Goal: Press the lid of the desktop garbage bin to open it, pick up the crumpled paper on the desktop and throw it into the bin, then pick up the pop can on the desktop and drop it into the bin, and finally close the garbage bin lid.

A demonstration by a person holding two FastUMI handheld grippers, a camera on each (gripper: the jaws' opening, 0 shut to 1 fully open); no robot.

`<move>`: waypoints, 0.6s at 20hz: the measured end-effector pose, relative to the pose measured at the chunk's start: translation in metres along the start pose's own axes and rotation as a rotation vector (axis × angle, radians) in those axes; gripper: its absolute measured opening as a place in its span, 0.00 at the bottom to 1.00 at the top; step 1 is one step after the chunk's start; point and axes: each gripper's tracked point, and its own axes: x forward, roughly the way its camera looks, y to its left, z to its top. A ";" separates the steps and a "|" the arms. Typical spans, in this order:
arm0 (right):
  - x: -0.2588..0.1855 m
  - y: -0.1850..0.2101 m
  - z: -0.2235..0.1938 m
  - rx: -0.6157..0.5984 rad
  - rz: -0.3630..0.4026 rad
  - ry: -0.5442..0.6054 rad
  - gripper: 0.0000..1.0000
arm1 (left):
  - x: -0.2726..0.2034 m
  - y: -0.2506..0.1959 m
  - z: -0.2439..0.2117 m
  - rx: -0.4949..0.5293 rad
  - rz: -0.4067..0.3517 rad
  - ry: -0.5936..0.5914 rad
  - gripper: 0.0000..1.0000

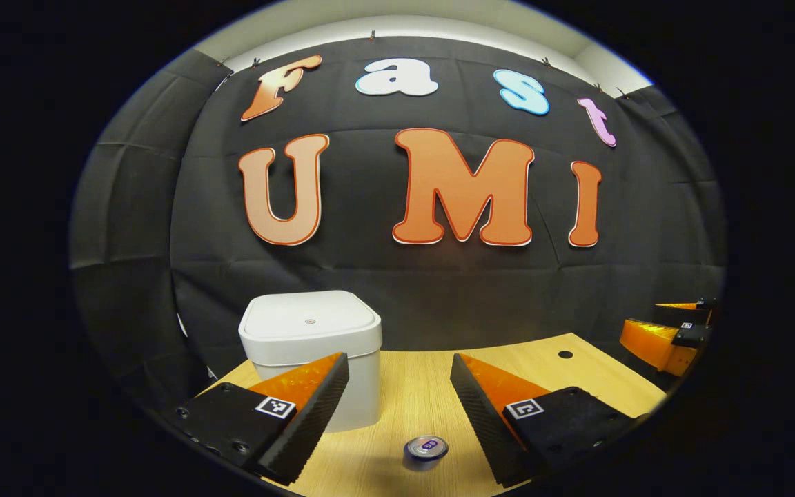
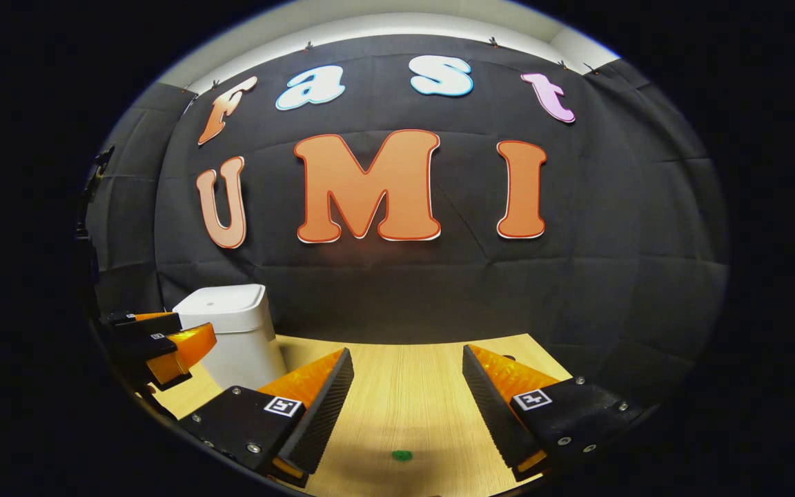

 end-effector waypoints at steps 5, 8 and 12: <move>-0.001 -0.004 0.001 -0.010 -0.014 -0.003 0.95 | -0.002 0.007 -0.003 -0.008 0.026 0.008 0.52; -0.001 -0.003 0.000 -0.008 -0.014 0.000 0.95 | 0.001 0.010 -0.009 -0.002 0.030 0.034 0.35; -0.002 -0.004 0.000 -0.013 -0.017 0.000 0.95 | 0.003 0.022 -0.012 0.007 0.071 0.060 0.10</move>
